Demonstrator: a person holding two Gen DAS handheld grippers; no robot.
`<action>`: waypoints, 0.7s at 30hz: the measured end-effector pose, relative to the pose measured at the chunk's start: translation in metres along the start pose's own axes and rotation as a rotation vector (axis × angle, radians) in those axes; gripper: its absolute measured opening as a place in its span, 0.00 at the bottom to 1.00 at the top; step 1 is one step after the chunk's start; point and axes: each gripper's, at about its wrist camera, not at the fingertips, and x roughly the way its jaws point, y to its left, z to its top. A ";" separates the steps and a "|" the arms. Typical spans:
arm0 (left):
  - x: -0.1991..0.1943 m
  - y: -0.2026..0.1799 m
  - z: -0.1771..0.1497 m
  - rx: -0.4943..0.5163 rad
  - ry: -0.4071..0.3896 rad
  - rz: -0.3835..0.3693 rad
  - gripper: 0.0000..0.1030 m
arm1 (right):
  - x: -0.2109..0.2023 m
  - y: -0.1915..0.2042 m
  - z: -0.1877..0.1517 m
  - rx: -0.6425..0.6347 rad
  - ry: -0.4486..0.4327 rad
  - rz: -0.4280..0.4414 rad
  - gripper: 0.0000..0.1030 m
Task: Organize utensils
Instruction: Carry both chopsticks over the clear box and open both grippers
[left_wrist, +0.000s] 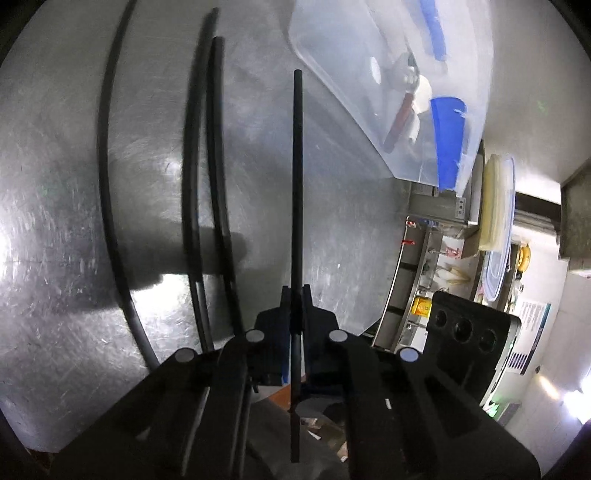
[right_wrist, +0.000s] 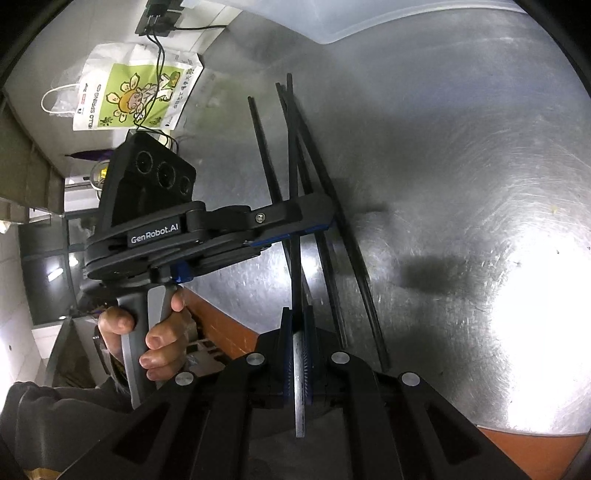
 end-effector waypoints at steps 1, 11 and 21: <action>-0.002 -0.003 0.001 0.011 -0.006 -0.004 0.04 | -0.002 0.004 0.001 -0.011 -0.005 0.001 0.07; -0.056 -0.118 0.032 0.283 -0.125 -0.068 0.04 | -0.095 0.077 0.025 -0.274 -0.197 -0.099 0.07; -0.039 -0.282 0.172 0.456 -0.216 -0.032 0.04 | -0.228 0.092 0.150 -0.409 -0.399 -0.331 0.07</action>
